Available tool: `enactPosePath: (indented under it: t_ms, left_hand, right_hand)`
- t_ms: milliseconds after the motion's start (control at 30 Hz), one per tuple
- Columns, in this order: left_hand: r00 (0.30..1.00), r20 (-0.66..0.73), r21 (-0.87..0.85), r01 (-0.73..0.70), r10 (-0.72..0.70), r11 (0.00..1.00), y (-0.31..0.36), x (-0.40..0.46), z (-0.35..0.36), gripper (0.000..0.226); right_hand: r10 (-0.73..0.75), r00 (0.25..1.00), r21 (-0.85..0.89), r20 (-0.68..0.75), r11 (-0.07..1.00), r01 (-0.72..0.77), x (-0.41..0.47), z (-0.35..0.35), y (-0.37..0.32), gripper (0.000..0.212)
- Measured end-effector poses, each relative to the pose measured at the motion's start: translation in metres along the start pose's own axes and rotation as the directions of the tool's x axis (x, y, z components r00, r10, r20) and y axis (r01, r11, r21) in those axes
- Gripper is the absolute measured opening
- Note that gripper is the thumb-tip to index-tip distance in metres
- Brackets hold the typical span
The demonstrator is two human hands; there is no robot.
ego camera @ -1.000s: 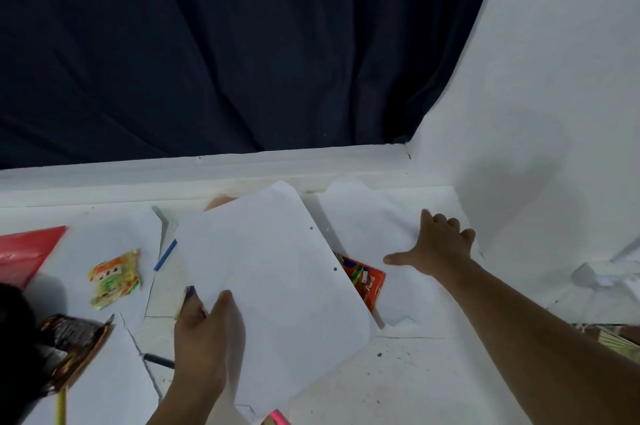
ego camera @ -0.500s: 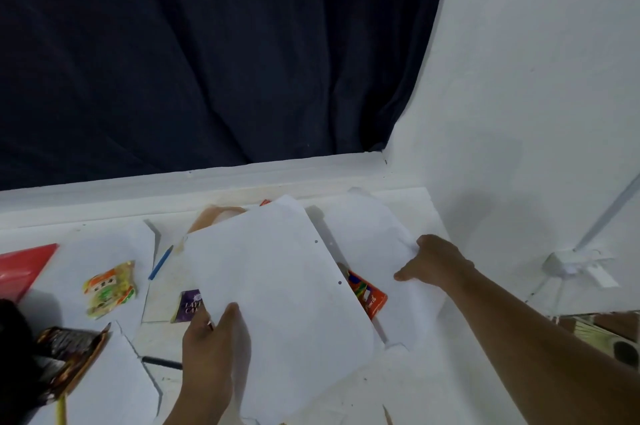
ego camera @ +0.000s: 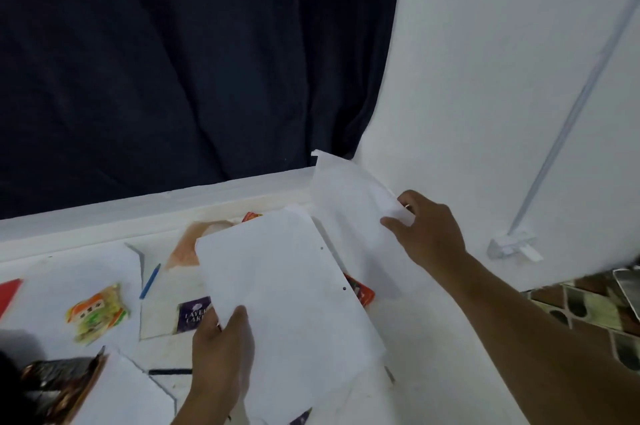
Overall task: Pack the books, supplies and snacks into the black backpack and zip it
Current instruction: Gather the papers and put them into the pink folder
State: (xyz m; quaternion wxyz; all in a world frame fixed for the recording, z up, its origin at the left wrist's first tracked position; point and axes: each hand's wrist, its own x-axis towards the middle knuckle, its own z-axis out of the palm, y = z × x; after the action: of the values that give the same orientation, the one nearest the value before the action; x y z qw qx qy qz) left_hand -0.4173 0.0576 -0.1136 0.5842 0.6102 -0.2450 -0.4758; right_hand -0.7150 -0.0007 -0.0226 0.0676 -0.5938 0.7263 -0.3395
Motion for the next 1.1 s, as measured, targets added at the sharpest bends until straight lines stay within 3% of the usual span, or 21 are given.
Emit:
enactPosePath:
  t_ms: [133, 300, 400, 467, 533, 633, 733, 800, 900, 967, 1033, 1100]
  left_hand:
    - [0.998, 0.062, 0.043, 0.014, -0.017, 0.999, 0.000, -0.003, -0.013, 0.013]
    - [0.986, 0.160, 0.093, 0.034, -0.049, 0.995, 0.008, -0.009, -0.026, 0.022]
    - [0.974, 0.206, 0.084, 0.082, -0.098, 0.993, 0.010, -0.007, -0.033, 0.025]
    - [0.961, 0.240, 0.027, 0.133, -0.136, 0.991, 0.013, -0.011, -0.038, 0.026]
    - [0.945, 0.280, -0.020, 0.182, -0.169, 0.983, 0.015, -0.016, -0.044, 0.027]
    - [0.928, 0.301, -0.079, 0.254, -0.220, 0.964, 0.016, -0.020, -0.052, 0.030]
    - [0.883, 0.363, -0.058, 0.340, -0.297, 0.939, 0.024, -0.027, -0.059, 0.050]
    - [0.848, 0.434, -0.035, 0.353, -0.304, 0.935, 0.027, -0.029, -0.064, 0.053]
    - [0.851, 0.470, 0.074, 0.229, -0.236, 0.971, 0.021, -0.028, -0.068, 0.026]
    - [0.909, 0.374, 0.168, 0.128, -0.183, 0.977, 0.011, -0.024, -0.069, 0.033]
    - [0.921, 0.351, 0.128, 0.134, -0.171, 0.983, 0.013, -0.029, -0.067, 0.040]
    - [0.910, 0.388, 0.065, 0.131, -0.146, 0.989, 0.018, -0.036, -0.064, 0.040]
  right_hand:
    - [-0.120, 0.986, -0.028, -0.115, 0.993, 0.117, -0.021, -0.022, -0.028, 0.024]
    - [-0.175, 0.983, 0.097, -0.054, 0.979, 0.180, -0.063, -0.050, -0.072, 0.026]
    - [-0.045, 0.999, 0.417, -0.016, 0.908, 0.048, -0.086, -0.054, -0.086, 0.010]
    - [0.086, 0.991, 0.656, 0.102, 0.744, -0.132, -0.096, -0.047, -0.082, 0.011]
    - [0.190, 0.954, 0.733, 0.231, 0.611, -0.299, -0.107, -0.032, -0.070, 0.013]
    - [0.274, 0.883, 0.704, 0.381, 0.533, -0.469, -0.129, 0.000, -0.048, 0.015]
    - [0.342, 0.813, 0.592, 0.471, 0.561, -0.579, -0.153, 0.027, -0.035, 0.015]
    - [0.379, 0.798, 0.466, 0.469, 0.661, -0.588, -0.166, 0.042, -0.030, 0.010]
    - [0.300, 0.834, 0.208, 0.464, 0.878, -0.432, -0.181, 0.060, -0.027, 0.009]
    - [0.249, 0.848, 0.110, 0.467, 0.935, -0.336, -0.184, 0.066, -0.023, 0.012]
    - [0.229, 0.861, 0.145, 0.455, 0.935, -0.325, -0.182, 0.068, -0.017, 0.020]
    - [0.228, 0.845, 0.229, 0.483, 0.899, -0.374, -0.177, 0.068, -0.010, 0.041]
